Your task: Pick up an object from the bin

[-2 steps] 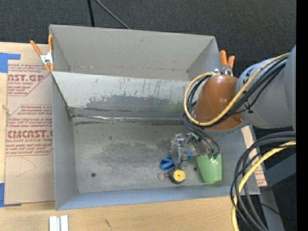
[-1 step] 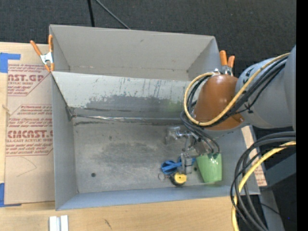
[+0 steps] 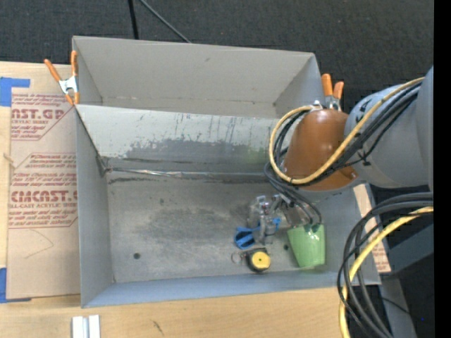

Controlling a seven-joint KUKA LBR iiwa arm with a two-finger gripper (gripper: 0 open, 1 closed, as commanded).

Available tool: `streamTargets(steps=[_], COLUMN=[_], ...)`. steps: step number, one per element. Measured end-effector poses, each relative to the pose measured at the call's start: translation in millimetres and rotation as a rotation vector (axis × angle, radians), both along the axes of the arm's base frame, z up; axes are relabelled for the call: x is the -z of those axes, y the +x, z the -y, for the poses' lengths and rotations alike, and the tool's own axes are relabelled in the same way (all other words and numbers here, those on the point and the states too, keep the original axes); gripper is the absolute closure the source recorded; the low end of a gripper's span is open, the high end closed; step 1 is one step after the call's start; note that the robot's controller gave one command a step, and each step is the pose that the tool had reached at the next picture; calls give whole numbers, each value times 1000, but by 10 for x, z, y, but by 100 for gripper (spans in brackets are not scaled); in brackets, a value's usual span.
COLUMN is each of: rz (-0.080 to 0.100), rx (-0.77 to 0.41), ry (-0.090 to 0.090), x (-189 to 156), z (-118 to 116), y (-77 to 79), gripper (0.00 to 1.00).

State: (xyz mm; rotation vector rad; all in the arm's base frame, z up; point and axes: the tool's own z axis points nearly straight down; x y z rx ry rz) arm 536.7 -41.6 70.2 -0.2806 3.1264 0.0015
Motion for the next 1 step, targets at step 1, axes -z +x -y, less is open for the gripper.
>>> streamTargets(steps=[1], rz=[9], rx=[-11], ry=[-1], x=[-1288], z=[-186], y=[333], gripper=[100])
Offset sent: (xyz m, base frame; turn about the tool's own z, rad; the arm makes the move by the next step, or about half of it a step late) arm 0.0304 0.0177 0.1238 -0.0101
